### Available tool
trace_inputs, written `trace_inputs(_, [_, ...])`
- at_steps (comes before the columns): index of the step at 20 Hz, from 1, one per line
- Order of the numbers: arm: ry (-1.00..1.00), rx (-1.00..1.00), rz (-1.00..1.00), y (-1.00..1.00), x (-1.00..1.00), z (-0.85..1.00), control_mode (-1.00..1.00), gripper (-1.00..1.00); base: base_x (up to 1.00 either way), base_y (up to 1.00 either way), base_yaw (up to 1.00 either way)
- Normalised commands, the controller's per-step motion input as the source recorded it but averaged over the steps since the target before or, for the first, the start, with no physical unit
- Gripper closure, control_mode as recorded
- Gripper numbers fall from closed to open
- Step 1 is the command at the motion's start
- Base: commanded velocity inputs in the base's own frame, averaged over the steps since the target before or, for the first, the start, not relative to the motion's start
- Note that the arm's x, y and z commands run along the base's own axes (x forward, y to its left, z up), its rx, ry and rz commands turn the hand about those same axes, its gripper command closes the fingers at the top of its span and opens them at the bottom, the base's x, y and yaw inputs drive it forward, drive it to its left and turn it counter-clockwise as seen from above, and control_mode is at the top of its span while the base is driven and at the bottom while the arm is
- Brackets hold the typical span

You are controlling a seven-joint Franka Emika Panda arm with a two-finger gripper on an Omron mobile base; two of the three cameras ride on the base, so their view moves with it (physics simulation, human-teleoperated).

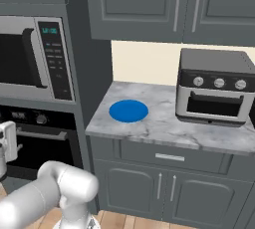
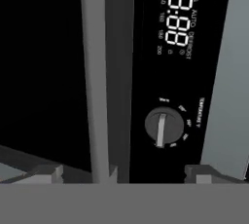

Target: Take the fish from the oven and place it on the plate on the counter.

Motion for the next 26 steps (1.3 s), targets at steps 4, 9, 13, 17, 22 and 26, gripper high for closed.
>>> trace_inputs(4, [-0.08,0.05,0.00,0.14,0.29,-0.40,-1.00,-1.00,0.00,0.00,0.00])
trace_inputs(9, [-0.04,0.02,0.00,0.25,0.32,-0.37,-1.00,-1.00,0.00,0.00,0.00])
trace_inputs(13, [-0.03,-0.06,0.00,0.11,0.19,-0.26,-1.00,-1.00,0.00,0.00,0.00])
trace_inputs(17, [-0.07,-0.04,0.00,0.14,0.36,-0.12,-1.00,-1.00,0.00,0.00,0.00])
trace_inputs(22, [-0.08,-0.03,0.00,0.10,0.32,0.00,-1.00,-1.00,0.00,0.00,0.00])
trace_inputs(26, [-0.04,0.00,0.00,0.00,0.17,-0.11,-1.00,-1.00,0.00,0.00,0.00])
